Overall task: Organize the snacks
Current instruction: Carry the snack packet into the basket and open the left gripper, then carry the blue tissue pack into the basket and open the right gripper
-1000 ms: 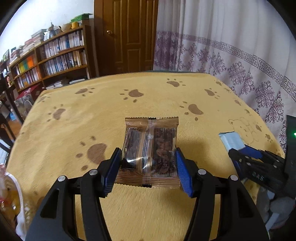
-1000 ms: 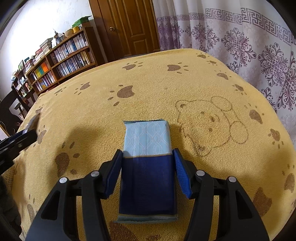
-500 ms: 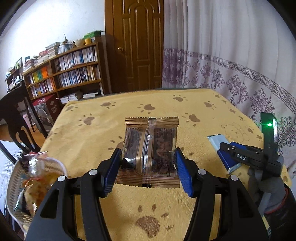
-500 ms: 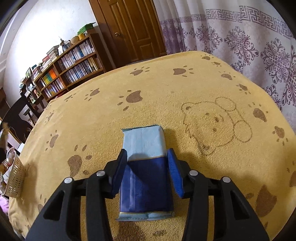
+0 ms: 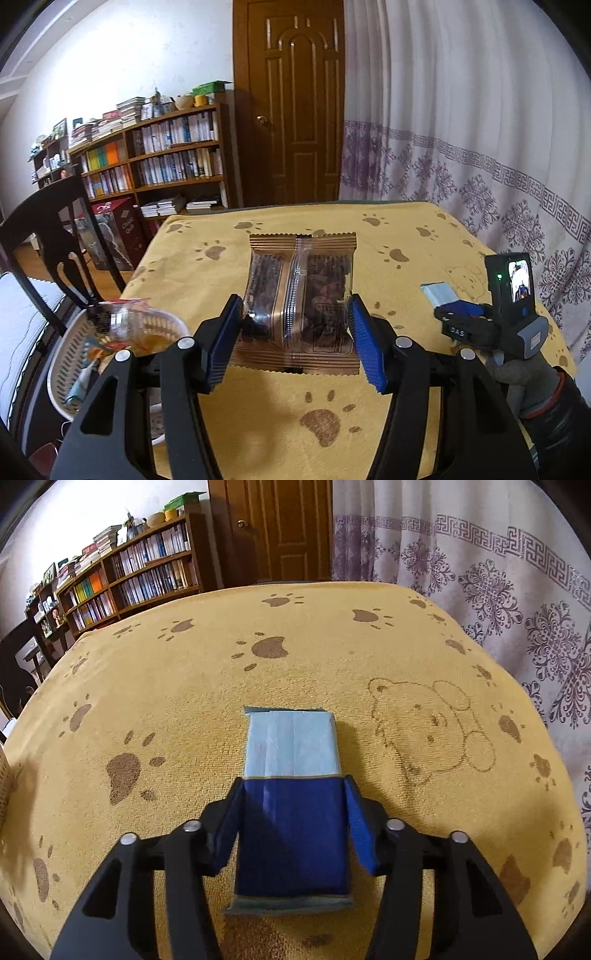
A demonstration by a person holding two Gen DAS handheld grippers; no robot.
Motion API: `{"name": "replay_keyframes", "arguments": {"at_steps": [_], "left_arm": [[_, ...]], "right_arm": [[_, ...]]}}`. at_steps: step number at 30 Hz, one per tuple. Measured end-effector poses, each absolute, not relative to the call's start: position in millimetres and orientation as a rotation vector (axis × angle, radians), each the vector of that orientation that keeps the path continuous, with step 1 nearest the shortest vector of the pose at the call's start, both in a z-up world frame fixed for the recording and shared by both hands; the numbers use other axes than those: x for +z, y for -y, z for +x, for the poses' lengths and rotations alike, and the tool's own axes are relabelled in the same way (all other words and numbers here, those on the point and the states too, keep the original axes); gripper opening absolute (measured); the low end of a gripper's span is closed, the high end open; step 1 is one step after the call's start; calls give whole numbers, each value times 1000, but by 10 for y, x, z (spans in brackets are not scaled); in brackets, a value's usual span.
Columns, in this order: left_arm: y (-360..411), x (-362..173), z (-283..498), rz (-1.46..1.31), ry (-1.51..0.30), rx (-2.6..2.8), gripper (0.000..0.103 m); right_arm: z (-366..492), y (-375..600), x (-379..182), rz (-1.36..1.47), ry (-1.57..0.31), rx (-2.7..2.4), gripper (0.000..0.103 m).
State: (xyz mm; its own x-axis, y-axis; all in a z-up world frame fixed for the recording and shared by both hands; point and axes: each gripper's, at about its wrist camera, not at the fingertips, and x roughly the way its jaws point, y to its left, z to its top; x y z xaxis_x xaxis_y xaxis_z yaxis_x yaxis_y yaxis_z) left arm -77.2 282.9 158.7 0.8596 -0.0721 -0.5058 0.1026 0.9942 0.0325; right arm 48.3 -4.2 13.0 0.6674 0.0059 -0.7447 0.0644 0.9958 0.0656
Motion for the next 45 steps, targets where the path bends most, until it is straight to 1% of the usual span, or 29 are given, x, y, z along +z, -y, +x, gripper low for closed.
{"name": "replay_keyframes", "arguments": {"at_steps": [4, 7, 12, 18, 26, 35, 37, 38, 39, 40, 45], "left_arm": [[-3014, 1679, -915, 49, -501, -52, 60], [-3202, 1760, -1025, 43, -481, -11, 60], [-3564, 1839, -1169, 37, -464, 75, 60], [-4088, 1866, -1242, -31, -467, 166, 60], [-4426, 1701, -1180, -72, -506, 219, 60], [-4699, 1353, -922, -115, -577, 240, 60], [-4771, 1275, -878, -133, -593, 240, 62], [-4804, 1254, -866, -142, -597, 239, 68], [-4842, 1238, -864, -154, -595, 245, 78], [-4875, 1234, -880, -164, -587, 247, 80], [-4971, 1275, -973, -185, -558, 247, 80]], "right_arm": [[450, 77, 148, 110, -832, -22, 50], [425, 148, 204, 189, -830, 26, 50], [330, 243, 403, 312, -784, 118, 50], [231, 251, 578, 388, -752, 192, 50], [84, 126, 729, 408, -730, 275, 50], [-73, -45, 852, 397, -712, 345, 50], [-102, -87, 866, 394, -712, 358, 50], [-110, -101, 869, 393, -713, 362, 50], [-122, -122, 869, 392, -714, 365, 50], [-130, -133, 867, 391, -714, 367, 50], [-186, -194, 827, 412, -732, 386, 50]]}}
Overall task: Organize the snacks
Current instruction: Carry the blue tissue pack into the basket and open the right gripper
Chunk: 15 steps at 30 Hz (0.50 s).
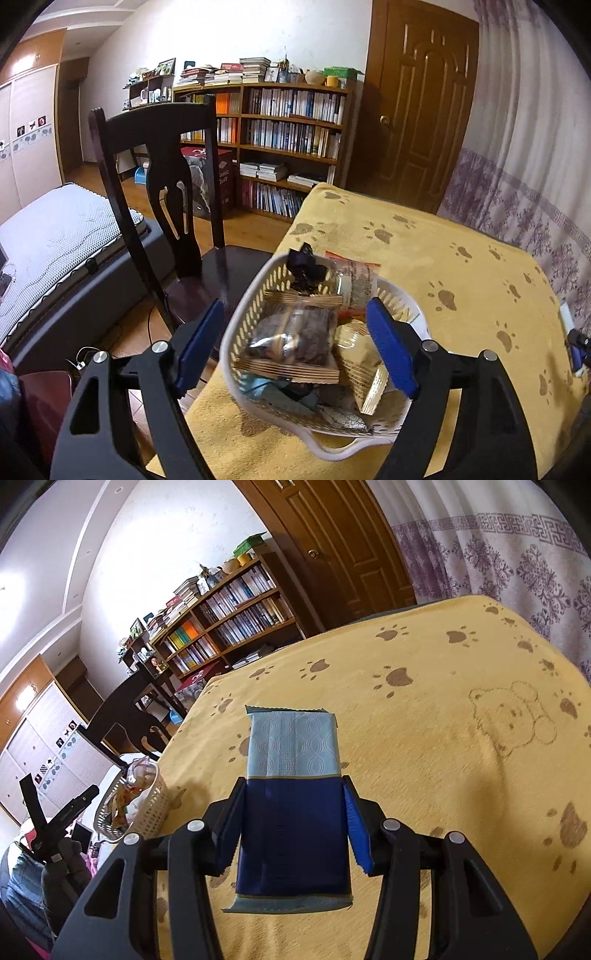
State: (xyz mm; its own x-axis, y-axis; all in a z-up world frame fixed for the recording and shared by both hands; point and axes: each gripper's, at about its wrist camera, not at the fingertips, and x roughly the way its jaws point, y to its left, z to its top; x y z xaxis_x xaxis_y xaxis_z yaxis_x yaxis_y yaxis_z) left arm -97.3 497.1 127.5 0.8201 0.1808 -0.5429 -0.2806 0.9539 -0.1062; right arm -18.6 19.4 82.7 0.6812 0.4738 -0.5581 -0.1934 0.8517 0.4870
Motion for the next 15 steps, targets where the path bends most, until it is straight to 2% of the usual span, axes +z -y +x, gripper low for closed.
{"name": "replay_keyframes", "arguments": {"at_steps": [10, 15], "left_arm": [[-5078, 1493, -1228, -170, -488, 233, 81], [-5072, 1648, -1423, -156, -422, 212, 87]], "right_arm": [[-354, -526, 786, 436, -769, 439, 50], [-363, -853, 909, 449, -780, 497, 50]]}}
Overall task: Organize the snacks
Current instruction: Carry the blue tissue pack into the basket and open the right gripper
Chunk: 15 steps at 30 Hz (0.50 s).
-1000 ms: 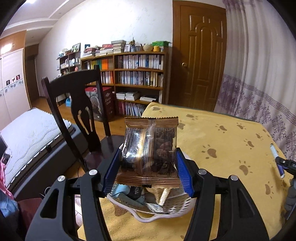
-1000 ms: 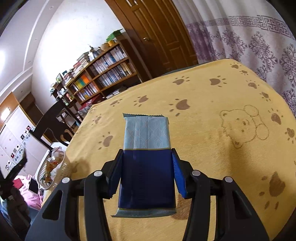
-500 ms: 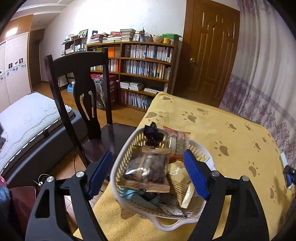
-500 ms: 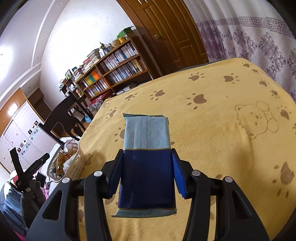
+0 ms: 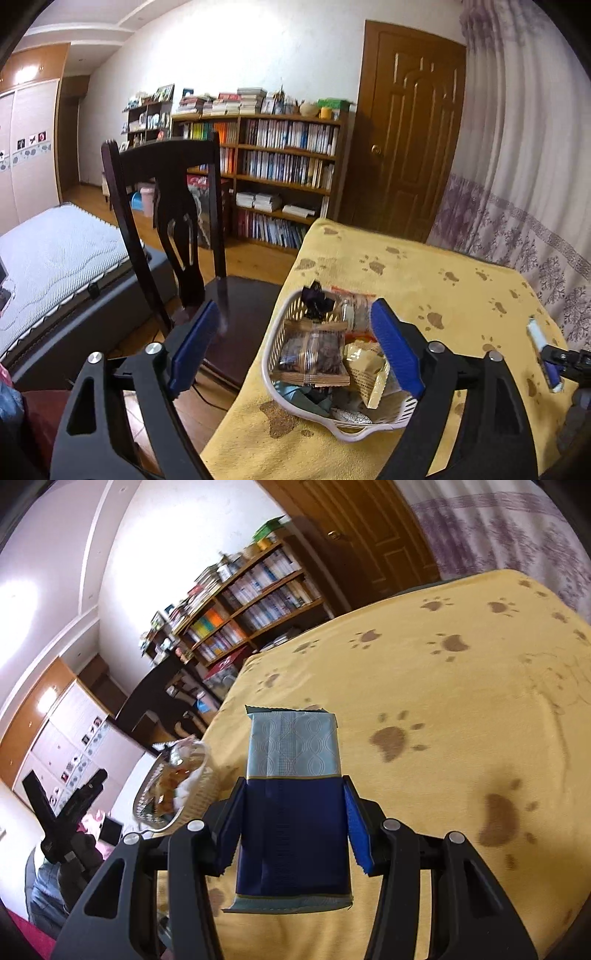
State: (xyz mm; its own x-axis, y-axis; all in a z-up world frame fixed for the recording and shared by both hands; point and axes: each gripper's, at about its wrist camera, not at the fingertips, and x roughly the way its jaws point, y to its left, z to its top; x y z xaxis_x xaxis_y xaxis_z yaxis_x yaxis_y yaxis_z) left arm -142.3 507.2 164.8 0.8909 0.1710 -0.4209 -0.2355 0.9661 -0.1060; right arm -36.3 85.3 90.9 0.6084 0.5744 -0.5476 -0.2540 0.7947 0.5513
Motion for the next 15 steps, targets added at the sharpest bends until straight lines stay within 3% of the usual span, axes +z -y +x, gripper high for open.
{"name": "replay_keyframes", "arguments": {"at_steps": [15], "left_arm": [[-5317, 1685, -2065, -196, -296, 210, 94]], "right_arm": [[-330, -2647, 1554, 181, -797, 662, 50]]}}
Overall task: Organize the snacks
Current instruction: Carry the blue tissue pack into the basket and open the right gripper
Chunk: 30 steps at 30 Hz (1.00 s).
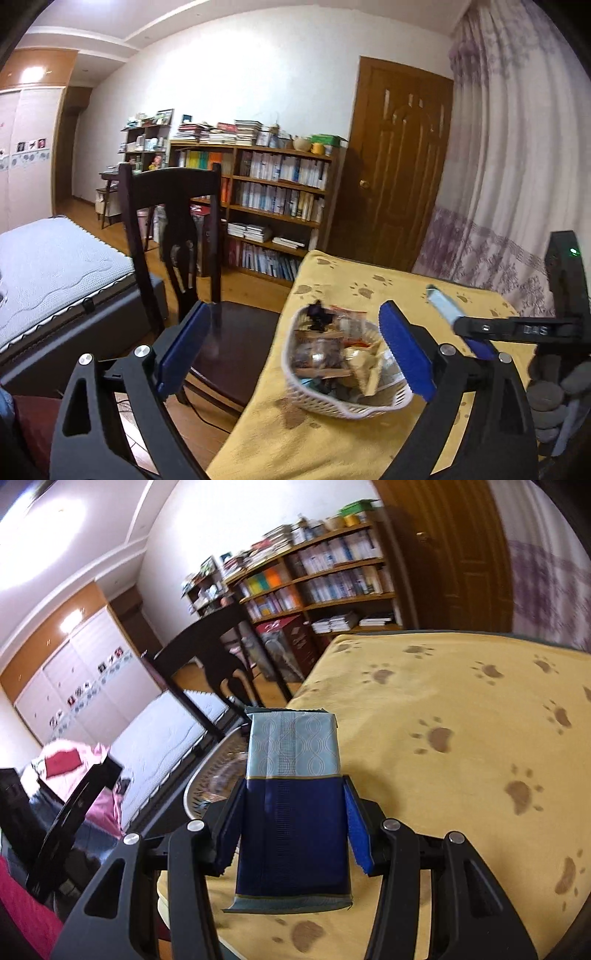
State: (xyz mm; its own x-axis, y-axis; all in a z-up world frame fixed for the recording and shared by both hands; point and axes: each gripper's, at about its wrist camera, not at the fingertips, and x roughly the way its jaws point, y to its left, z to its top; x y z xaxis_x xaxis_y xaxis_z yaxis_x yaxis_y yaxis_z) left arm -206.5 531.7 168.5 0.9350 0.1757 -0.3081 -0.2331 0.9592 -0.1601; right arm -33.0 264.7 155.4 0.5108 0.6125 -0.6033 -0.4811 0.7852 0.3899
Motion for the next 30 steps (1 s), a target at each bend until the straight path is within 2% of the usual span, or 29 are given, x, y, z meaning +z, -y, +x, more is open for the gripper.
{"name": "replay_keyframes", "arguments": {"at_steps": [13, 30], "left_arm": [[-5707, 1344, -2195, -286, -320, 357, 98], [-5649, 1296, -2172, -287, -335, 313, 98]], "right_arm": [[-126, -3744, 1402, 11, -859, 602, 50], [205, -3962, 1215, 32, -938, 581, 52]]}}
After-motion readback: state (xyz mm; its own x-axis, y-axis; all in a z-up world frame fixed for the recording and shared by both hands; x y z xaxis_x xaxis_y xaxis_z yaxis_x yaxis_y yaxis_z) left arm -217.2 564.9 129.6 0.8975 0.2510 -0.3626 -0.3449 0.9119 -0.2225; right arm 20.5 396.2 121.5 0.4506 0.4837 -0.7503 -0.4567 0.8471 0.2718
